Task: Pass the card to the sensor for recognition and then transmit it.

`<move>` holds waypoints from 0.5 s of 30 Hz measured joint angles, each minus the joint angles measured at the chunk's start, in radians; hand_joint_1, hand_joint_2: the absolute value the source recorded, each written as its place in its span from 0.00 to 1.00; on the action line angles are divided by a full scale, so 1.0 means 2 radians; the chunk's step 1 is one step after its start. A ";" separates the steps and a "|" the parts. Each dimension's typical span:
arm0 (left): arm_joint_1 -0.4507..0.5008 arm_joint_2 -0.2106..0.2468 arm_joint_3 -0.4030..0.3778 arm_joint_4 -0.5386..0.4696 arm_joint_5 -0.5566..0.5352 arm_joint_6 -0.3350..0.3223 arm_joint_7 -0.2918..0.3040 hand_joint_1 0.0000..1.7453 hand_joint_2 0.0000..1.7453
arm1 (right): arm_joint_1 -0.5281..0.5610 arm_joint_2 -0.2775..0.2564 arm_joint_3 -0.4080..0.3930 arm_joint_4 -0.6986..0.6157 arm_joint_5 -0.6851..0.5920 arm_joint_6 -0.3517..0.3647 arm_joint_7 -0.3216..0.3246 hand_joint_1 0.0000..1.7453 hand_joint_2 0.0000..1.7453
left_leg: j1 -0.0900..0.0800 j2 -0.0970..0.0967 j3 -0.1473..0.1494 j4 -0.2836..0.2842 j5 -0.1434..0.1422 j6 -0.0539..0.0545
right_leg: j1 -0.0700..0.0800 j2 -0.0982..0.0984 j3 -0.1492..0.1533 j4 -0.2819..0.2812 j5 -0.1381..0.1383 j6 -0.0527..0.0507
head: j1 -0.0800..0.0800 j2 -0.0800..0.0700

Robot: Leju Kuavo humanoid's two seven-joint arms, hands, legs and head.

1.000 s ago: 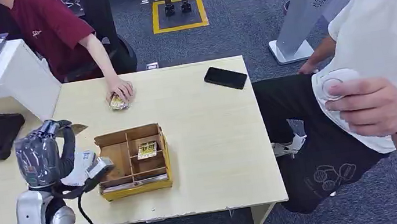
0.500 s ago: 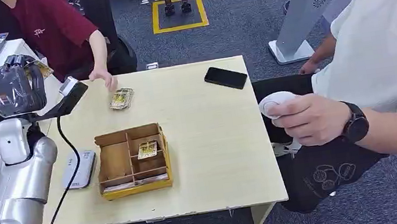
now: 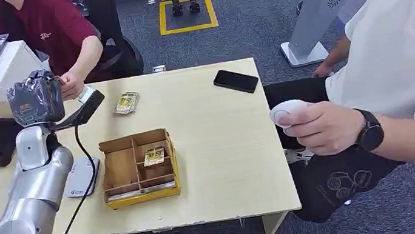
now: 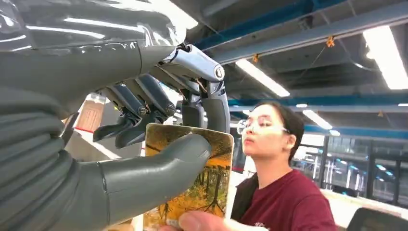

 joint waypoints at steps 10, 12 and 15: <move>0.000 -0.002 0.000 0.007 0.000 0.000 0.000 1.00 1.00 | 0.000 0.000 0.000 0.000 0.000 0.000 0.000 0.00 1.00 | 0.000 0.000 0.000 0.000 0.000 0.000 | 0.000 0.000 0.000 0.000 0.000 0.000 | 0.000 0.000; 0.000 -0.002 0.000 0.011 0.000 0.001 0.000 0.00 1.00 | 0.000 0.000 0.000 0.000 0.000 0.000 0.000 0.00 1.00 | 0.000 0.000 0.000 0.000 0.000 0.000 | 0.000 0.000 0.000 0.000 0.000 0.000 | 0.000 0.000; 0.000 -0.001 0.006 0.014 -0.004 0.010 -0.001 0.00 1.00 | 0.000 0.000 0.000 0.000 -0.001 0.001 0.000 0.00 1.00 | 0.000 0.000 -0.001 0.000 0.000 0.000 | 0.000 0.000 0.000 0.000 0.000 0.000 | 0.000 0.000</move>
